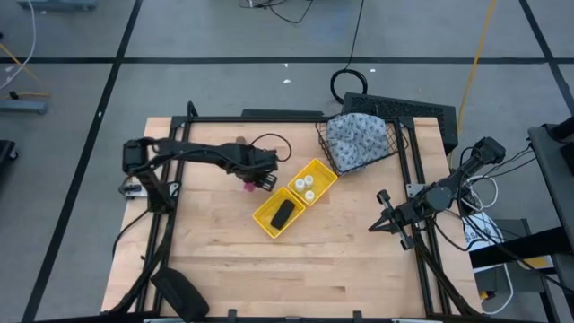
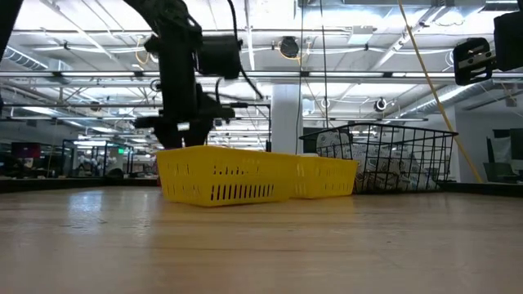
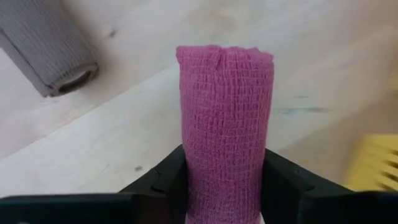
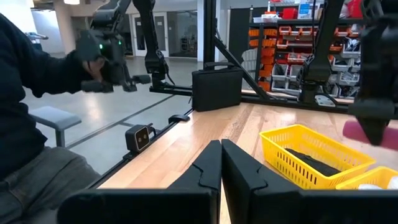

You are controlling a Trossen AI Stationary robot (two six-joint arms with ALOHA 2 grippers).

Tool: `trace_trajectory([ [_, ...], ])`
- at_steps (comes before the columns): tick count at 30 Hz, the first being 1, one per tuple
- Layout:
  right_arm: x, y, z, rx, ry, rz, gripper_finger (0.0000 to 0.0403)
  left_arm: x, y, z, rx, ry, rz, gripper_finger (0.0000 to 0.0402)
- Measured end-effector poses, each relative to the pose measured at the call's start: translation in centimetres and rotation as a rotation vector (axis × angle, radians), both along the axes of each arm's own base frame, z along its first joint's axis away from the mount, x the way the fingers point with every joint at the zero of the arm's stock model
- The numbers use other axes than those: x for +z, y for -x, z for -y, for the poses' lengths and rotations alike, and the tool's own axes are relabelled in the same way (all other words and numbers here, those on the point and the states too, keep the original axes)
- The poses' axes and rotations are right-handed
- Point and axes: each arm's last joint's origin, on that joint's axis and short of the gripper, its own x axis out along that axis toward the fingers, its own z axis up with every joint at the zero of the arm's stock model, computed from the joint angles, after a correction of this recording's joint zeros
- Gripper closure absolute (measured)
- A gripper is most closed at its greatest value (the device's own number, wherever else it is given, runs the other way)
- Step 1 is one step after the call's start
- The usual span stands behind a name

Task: Pick & place medical supplies in basket/bin
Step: Put the pink bandage into the bottom yellow basket

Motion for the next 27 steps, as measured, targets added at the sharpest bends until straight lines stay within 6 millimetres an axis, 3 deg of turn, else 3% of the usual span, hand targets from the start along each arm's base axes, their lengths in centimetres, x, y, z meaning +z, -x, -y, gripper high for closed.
trace_trajectory([
  [8,0.0,0.0,0.0,0.000,0.000,0.000,0.0403,4.7,0.9,2.0,-0.030,-0.027,0.196,0.0238],
  [14,0.0,0.0,0.0,0.000,0.000,-0.001,0.0403,7.0,0.3,4.3,-0.117,-0.031,0.388,0.0240],
  [21,0.0,0.0,0.0,0.000,0.000,0.000,0.0403,8.2,-1.1,7.4,-0.303,0.023,0.572,0.0237],
  [27,0.0,0.0,0.0,0.000,0.000,0.000,0.0403,7.5,-1.6,9.8,-0.393,0.031,0.567,0.0236],
])
